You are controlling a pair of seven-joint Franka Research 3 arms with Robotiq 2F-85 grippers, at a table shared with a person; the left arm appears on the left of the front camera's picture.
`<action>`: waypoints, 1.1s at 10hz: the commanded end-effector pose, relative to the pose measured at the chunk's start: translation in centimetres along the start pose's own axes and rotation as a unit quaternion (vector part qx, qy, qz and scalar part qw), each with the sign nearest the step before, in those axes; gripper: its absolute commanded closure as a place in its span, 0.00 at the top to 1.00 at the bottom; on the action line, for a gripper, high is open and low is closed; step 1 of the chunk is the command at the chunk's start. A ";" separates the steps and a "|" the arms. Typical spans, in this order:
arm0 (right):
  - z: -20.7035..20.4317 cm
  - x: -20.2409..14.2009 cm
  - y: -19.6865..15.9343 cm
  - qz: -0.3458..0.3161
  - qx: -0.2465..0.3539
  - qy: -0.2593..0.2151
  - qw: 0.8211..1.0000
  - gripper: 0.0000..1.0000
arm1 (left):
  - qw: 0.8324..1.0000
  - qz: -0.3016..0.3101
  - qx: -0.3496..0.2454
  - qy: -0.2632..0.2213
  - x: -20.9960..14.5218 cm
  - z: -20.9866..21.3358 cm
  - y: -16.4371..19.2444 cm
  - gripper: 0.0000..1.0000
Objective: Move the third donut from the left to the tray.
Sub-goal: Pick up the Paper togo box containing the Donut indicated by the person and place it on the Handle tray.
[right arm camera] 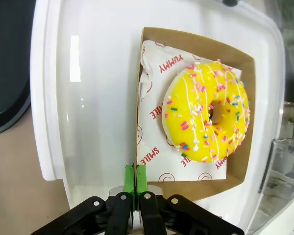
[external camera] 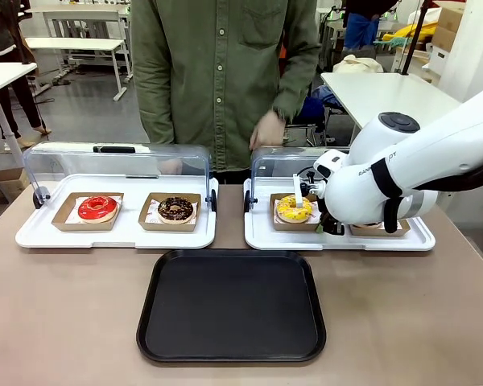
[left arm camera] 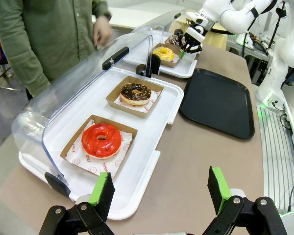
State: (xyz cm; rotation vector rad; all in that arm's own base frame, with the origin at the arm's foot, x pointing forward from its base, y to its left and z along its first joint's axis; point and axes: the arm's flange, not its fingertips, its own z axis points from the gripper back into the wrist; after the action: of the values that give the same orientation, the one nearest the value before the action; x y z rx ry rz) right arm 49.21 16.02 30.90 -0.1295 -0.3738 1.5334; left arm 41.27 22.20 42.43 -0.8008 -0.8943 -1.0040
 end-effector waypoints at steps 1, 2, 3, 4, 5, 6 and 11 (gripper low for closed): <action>3.5 0.1 1.0 -0.018 -0.040 -0.004 0.999 0.00 | 1.000 -0.002 -0.001 -0.001 0.1 0.0 -0.1 1.00; 5.0 0.4 1.8 -0.019 -0.050 -0.007 0.999 0.00 | 1.000 -0.002 -0.001 -0.001 0.1 0.0 -0.1 1.00; 6.2 0.8 2.6 -0.021 -0.054 -0.010 0.998 0.00 | 1.000 -0.002 -0.001 -0.001 0.1 0.0 -0.1 1.00; 7.2 1.2 3.5 -0.023 -0.052 -0.014 0.998 0.00 | 1.000 -0.002 -0.001 -0.001 0.1 0.0 -0.1 1.00; 8.2 1.6 4.6 -0.022 -0.045 -0.018 0.999 0.00 | 1.000 -0.002 -0.001 -0.001 0.1 0.0 -0.1 1.00; 9.3 2.0 5.9 -0.025 -0.043 -0.026 0.998 0.00 | 1.000 -0.002 -0.001 -0.001 0.1 0.0 -0.1 1.00; 12.7 5.3 14.4 -0.019 -0.009 -0.051 0.999 0.00 | 1.000 -0.002 -0.001 -0.001 0.1 0.0 -0.1 1.00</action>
State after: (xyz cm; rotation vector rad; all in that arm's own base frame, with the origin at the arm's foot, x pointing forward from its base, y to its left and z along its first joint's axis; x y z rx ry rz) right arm 36.93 22.03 40.47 -0.0790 -0.4799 1.5207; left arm 41.29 22.22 42.46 -0.8000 -0.8945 -1.0045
